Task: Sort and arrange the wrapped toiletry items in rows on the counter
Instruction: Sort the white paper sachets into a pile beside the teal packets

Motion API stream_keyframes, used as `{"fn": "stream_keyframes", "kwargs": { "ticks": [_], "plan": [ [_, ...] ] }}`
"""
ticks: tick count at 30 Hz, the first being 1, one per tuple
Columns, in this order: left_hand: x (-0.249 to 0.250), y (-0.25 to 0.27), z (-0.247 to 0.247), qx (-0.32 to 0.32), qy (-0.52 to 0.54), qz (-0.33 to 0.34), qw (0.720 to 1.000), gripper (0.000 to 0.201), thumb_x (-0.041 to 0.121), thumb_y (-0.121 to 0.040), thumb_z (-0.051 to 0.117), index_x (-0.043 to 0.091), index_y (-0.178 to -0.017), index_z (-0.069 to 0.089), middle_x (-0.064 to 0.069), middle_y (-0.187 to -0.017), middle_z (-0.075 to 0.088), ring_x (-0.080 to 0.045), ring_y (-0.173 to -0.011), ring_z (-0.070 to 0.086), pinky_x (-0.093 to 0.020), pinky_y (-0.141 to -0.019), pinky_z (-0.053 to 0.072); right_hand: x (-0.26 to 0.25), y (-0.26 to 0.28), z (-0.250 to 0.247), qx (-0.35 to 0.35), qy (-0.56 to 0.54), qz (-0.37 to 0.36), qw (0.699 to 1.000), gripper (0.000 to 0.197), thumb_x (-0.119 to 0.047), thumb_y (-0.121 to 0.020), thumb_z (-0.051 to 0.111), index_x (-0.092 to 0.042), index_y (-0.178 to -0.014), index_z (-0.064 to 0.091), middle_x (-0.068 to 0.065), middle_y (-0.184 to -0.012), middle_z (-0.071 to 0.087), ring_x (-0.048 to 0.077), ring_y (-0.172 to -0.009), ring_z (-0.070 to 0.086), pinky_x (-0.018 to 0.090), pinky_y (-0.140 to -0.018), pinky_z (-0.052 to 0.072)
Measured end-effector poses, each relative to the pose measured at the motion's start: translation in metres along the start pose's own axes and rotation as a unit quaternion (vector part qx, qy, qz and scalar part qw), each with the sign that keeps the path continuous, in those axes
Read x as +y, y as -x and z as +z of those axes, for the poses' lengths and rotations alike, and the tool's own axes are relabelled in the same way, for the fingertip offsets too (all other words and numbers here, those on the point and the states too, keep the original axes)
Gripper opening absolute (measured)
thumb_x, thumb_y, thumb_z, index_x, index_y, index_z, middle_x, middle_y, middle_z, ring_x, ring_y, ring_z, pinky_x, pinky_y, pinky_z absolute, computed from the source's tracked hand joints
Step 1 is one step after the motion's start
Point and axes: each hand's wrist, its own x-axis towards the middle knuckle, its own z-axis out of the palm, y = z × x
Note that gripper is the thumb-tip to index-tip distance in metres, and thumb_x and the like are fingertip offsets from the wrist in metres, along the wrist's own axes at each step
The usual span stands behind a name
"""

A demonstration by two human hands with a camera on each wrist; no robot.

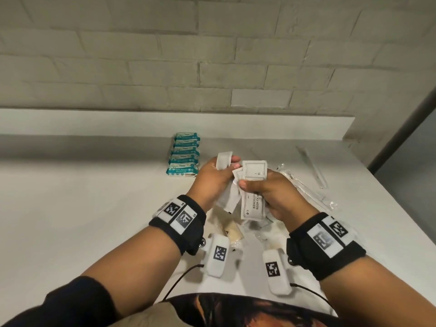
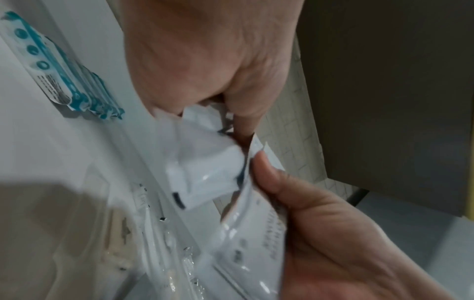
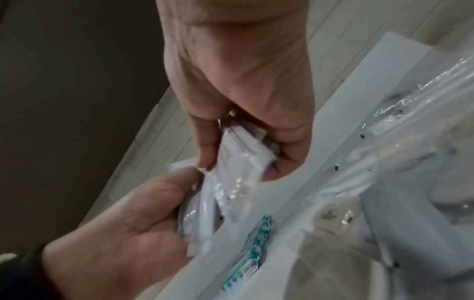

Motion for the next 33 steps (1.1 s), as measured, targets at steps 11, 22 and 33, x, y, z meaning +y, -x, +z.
{"fn": "stream_keyframes", "kwargs": {
  "ticks": [11, 22, 33],
  "plan": [
    [0.008, 0.001, -0.012, -0.015, 0.118, -0.112, 0.987, 0.013, -0.001, -0.088, 0.063, 0.001, -0.101, 0.065, -0.012, -0.084, 0.074, -0.018, -0.066, 0.071, -0.023, -0.052, 0.055, 0.002, 0.003, -0.020, -0.001, 0.235, -0.246, 0.940, 0.044, 0.002, -0.068, 0.079, -0.040, -0.082, 0.076, -0.001, -0.090, 0.058, 0.022, -0.091, 0.064, 0.033, -0.083, 0.057],
    [0.003, 0.007, -0.003, -0.039, 0.047, -0.029, 0.998, 0.016, -0.003, -0.086, 0.065, 0.007, -0.098, 0.064, -0.012, -0.092, 0.072, -0.024, -0.078, 0.068, -0.033, -0.069, 0.055, -0.015, 0.002, -0.026, 0.010, 0.067, -0.079, 0.995, 0.014, -0.014, -0.093, 0.059, -0.016, -0.107, 0.063, 0.007, -0.095, 0.073, 0.019, -0.078, 0.070, 0.027, -0.061, 0.051],
    [0.012, 0.009, -0.018, -0.041, 0.095, -0.150, 0.983, 0.023, 0.036, -0.098, 0.043, 0.015, -0.101, 0.053, -0.002, -0.083, 0.058, -0.011, -0.060, 0.052, -0.025, -0.057, 0.038, 0.005, -0.001, -0.026, 0.068, -0.053, -0.040, 0.995, 0.026, 0.000, -0.088, 0.060, -0.008, -0.113, 0.064, 0.013, -0.111, 0.068, 0.028, -0.100, 0.063, 0.045, -0.094, 0.047]
  ]
}}
